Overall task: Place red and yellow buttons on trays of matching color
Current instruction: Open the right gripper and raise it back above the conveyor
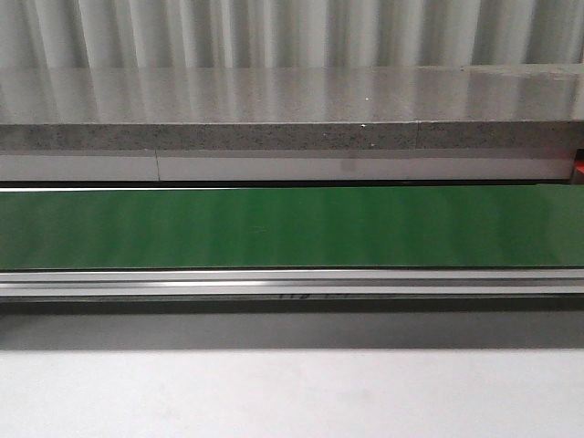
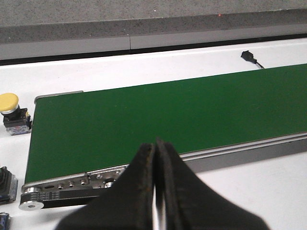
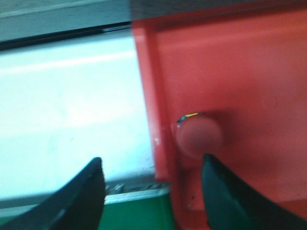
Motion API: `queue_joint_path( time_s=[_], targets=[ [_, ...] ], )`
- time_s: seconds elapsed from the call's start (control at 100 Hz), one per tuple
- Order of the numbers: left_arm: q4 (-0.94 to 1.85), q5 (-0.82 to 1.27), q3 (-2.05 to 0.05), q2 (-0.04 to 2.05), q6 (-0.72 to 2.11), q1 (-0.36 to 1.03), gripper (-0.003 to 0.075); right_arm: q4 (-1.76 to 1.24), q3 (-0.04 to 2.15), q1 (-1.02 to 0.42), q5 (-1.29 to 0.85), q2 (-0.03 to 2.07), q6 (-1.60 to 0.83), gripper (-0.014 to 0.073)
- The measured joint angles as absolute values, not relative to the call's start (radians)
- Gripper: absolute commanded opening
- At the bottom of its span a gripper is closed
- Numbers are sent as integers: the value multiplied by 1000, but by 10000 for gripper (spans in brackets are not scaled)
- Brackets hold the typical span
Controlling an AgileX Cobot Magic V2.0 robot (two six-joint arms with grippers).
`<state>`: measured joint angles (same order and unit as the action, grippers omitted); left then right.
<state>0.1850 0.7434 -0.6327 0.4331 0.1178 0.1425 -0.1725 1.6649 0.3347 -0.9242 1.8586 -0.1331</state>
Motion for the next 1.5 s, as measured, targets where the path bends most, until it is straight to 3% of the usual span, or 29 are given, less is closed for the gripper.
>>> queue_joint_path(
  time_s=[0.25,0.39,0.85,1.5],
  targets=[
    [185,743,-633,433,118,142,-20,-173,1518,245,-928,1677,-170,31],
    [185,743,-633,433,118,142,-20,-173,1425,172,-924,1584,-172,-71],
    [185,743,-633,433,118,142,-20,-223,1031,-21,-766,1233,-170,-66],
    [185,743,-633,433,118,142,-20,-235,545,-29,-617,522,-169,-66]
  ],
)
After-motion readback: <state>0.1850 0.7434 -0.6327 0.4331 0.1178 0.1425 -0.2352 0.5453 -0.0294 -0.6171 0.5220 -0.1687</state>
